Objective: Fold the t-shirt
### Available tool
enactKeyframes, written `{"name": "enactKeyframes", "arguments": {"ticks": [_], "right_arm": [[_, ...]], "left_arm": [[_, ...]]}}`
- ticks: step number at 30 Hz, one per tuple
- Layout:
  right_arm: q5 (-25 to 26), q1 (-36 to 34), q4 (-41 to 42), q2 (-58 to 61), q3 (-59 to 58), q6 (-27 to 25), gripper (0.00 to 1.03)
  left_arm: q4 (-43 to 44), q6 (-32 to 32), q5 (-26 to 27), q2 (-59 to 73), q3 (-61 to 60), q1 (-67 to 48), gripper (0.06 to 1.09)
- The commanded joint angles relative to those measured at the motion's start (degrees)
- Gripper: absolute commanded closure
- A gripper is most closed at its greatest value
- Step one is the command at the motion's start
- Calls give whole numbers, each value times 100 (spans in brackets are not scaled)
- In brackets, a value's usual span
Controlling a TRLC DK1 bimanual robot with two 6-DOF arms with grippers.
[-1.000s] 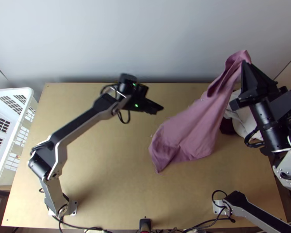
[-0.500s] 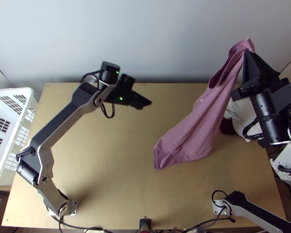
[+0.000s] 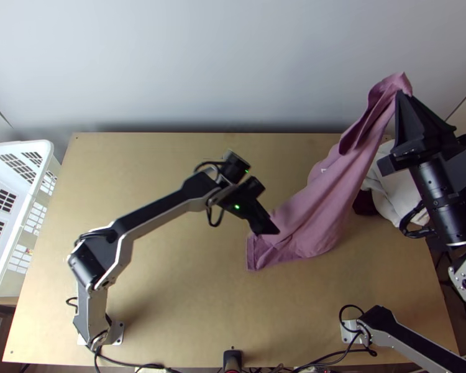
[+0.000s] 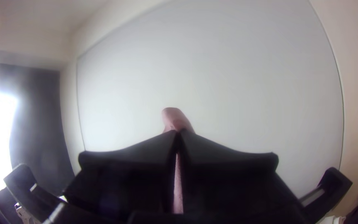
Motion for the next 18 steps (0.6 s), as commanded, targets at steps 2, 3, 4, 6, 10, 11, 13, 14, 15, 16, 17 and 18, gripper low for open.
{"name": "enactKeyframes", "arguments": {"ticks": [2, 3, 4, 6, 10, 11, 13, 14, 15, 16, 17, 18], "right_arm": [[-50, 51, -365, -159, 22, 63, 100], [-50, 51, -374, -159, 22, 63, 100], [-50, 42, -383, -159, 22, 63, 100], [-50, 42, -383, -177, 22, 63, 100], [-41, -37, -365, -186, 31, 36, 100], [-41, -64, -348, -186, 22, 36, 100], [-41, -99, -321, -177, 22, 36, 100], [-33, -108, -295, -168, 5, 36, 100], [-33, -116, -260, -168, -13, 27, 100], [-33, -116, -242, -150, -21, 27, 100], [-33, -116, -216, -142, -21, 36, 100], [-33, -125, -181, -133, -39, 54, 100]], "left_arm": [[687, -192, 138, 967, 370, -422, 10], [687, -192, 138, 1055, 440, -440, 11], [696, -192, 120, 1090, 457, -448, 23], [1065, -367, -143, 1108, 440, -475, 93], [1153, -420, -548, 739, 53, -457, 94], [1030, -271, -548, 510, -123, -466, 94], [863, -130, -565, -43, -536, -580, 94], [854, -16, -829, -360, -773, -668, 94], [942, 54, -1259, -659, -1010, -765, 94], [1144, 54, -1444, -896, -1274, -800, 94], [1416, 54, -1611, -1037, -1511, -818, 94], [1522, 125, -1945, -1081, -1643, -818, 94]]}}
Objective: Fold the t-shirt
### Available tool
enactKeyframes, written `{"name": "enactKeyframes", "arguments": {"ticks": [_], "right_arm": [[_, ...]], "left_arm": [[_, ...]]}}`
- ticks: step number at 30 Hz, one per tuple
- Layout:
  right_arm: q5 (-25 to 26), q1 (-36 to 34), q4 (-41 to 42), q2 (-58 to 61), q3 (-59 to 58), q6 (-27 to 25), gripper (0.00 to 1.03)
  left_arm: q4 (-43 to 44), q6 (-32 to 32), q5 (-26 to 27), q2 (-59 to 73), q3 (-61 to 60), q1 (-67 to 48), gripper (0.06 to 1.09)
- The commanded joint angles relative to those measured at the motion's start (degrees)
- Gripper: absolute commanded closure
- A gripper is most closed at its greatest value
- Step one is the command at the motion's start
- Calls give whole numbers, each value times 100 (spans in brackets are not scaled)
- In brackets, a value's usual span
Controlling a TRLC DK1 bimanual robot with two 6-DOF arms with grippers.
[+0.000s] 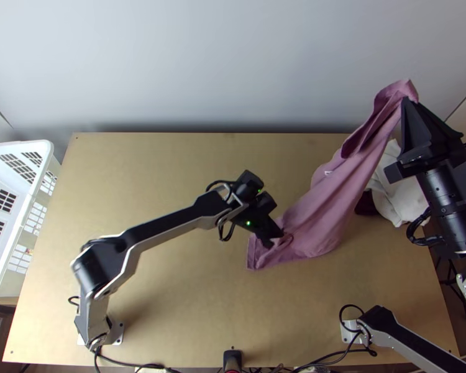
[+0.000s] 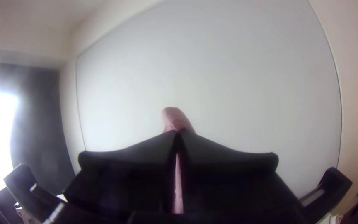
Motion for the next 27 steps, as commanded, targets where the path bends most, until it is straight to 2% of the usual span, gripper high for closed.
{"name": "enactKeyframes", "arguments": {"ticks": [1, 6, 14, 22, 27], "right_arm": [[9, -68, 156, 42, -65, 21, 100], [9, -95, 235, 60, -83, 30, 100], [0, 46, 77, 121, -355, -287, 100], [-9, 81, 710, 1791, -127, -823, 100], [-17, 90, 1659, 2740, -355, -858, 100]], "left_arm": [[503, 368, -1394, -971, -1139, -199, 94], [626, 456, -1982, -734, -1182, 258, 94], [688, 421, -2070, -1208, -1103, 1295, 94], [424, 807, -2070, -1674, -1411, 2174, 94], [354, 1141, -2035, -2043, -1842, 2596, 94]]}}
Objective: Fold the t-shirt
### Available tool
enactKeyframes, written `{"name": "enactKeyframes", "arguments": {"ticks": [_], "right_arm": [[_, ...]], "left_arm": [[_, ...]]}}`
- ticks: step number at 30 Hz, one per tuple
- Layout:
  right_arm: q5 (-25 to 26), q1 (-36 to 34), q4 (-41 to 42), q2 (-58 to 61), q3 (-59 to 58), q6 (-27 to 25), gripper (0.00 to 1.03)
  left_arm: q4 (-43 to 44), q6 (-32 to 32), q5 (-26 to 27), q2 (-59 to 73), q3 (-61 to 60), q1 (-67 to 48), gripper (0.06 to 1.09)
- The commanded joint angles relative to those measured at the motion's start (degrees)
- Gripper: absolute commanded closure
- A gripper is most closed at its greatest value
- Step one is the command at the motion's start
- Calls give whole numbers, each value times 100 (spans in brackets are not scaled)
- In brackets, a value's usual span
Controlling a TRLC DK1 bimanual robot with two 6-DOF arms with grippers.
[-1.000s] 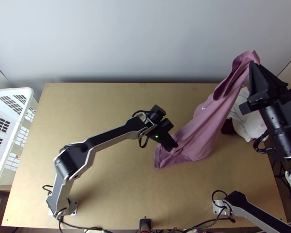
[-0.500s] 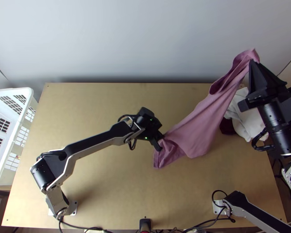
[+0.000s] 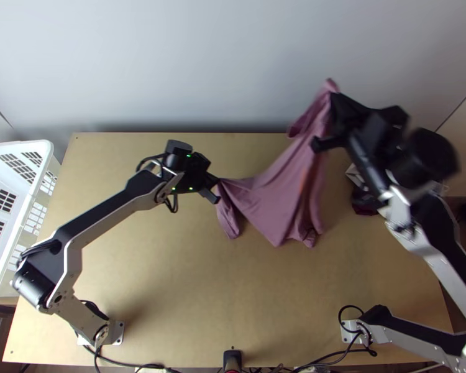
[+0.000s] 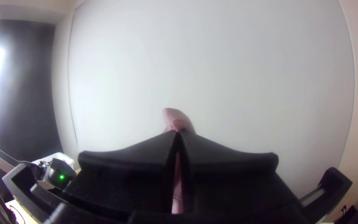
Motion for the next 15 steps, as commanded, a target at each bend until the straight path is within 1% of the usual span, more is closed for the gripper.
{"name": "enactKeyframes", "arguments": {"ticks": [1, 2, 4, 7, 8, 10, 11, 13, 15], "right_arm": [[-17, 44, 1129, 1252, -209, -167, 100], [-9, 79, 1288, 1358, -200, -185, 100], [-9, 141, 1340, 1507, -25, -185, 100], [-9, 273, 1147, 1595, 397, -158, 100], [-9, 334, 1042, 1595, 555, -150, 100], [-9, 440, 831, 1639, 925, -97, 100], [-9, 475, 743, 1666, 1100, -79, 100], [-9, 580, 664, 1753, 1417, -79, 100], [-9, 607, 593, 1912, 1707, -88, 100]], "left_arm": [[-173, 427, 39, -529, -476, 704, 94], [-358, 480, 110, -652, -493, 800, 94], [-833, 612, 320, -986, -529, 1003, 94], [-1457, 638, 540, -1672, -643, 1117, 94], [-1729, 594, 690, -1909, -669, 1108, 94], [-2212, 401, 953, -2393, -722, 985, 94], [-2388, 304, 971, -2647, -775, 818, 94], [-2476, -30, 962, -3069, -907, 335, 94], [-2617, -408, 953, -3263, -924, -307, 94]]}}
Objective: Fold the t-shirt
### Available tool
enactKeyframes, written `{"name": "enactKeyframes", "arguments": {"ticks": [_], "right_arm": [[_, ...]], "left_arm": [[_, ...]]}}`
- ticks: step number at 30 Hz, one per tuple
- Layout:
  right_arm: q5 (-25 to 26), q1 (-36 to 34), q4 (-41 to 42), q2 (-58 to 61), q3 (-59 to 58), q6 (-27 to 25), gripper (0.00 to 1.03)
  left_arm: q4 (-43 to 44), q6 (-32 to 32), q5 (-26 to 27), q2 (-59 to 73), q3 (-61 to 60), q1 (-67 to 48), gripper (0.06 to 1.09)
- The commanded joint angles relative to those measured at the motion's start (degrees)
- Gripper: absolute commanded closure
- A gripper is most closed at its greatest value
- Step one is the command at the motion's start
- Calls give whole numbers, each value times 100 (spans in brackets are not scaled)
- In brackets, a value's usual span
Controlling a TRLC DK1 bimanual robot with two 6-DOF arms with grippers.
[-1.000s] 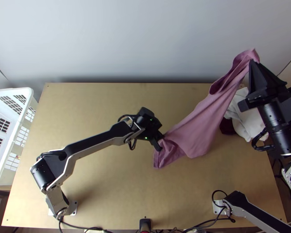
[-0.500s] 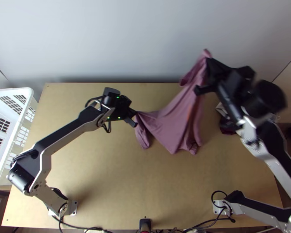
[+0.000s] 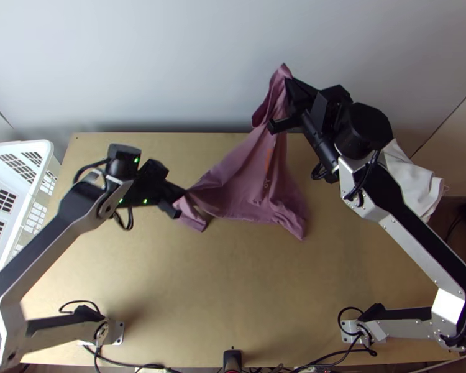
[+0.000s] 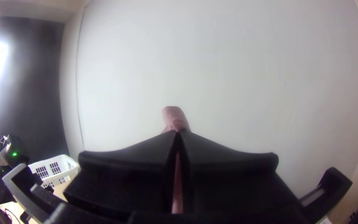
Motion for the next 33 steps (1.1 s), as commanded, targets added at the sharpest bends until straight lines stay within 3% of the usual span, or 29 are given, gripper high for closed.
{"name": "enactKeyframes", "arguments": {"ticks": [1, 6, 14, 20, 27, 30, 33], "right_arm": [[9, 255, -255, 485, 1008, 28, 100], [9, 378, -237, 1083, 1527, 160, 100], [9, 791, -229, 2287, 2388, 379, 100], [26, 1019, -141, 3473, 3197, 722, 100], [88, 1248, 0, 4959, 4594, 687, 100], [88, 1389, 659, 5442, 4708, 388, 100], [88, 1468, 703, 5785, 4664, 204, 100]], "left_arm": [[-880, -839, 230, -1127, -205, -1259, 94], [-906, -1578, 221, -1013, -337, -2666, 94], [-722, -2210, 485, -477, 6, -3562, 94], [-651, -1894, 502, -530, -152, -3589, 94], [-730, -883, 529, -1092, -1260, -2112, 94], [-889, -664, 546, -1259, -1506, -1787, 94], [-906, -628, 581, -1365, -1655, -1708, 94]]}}
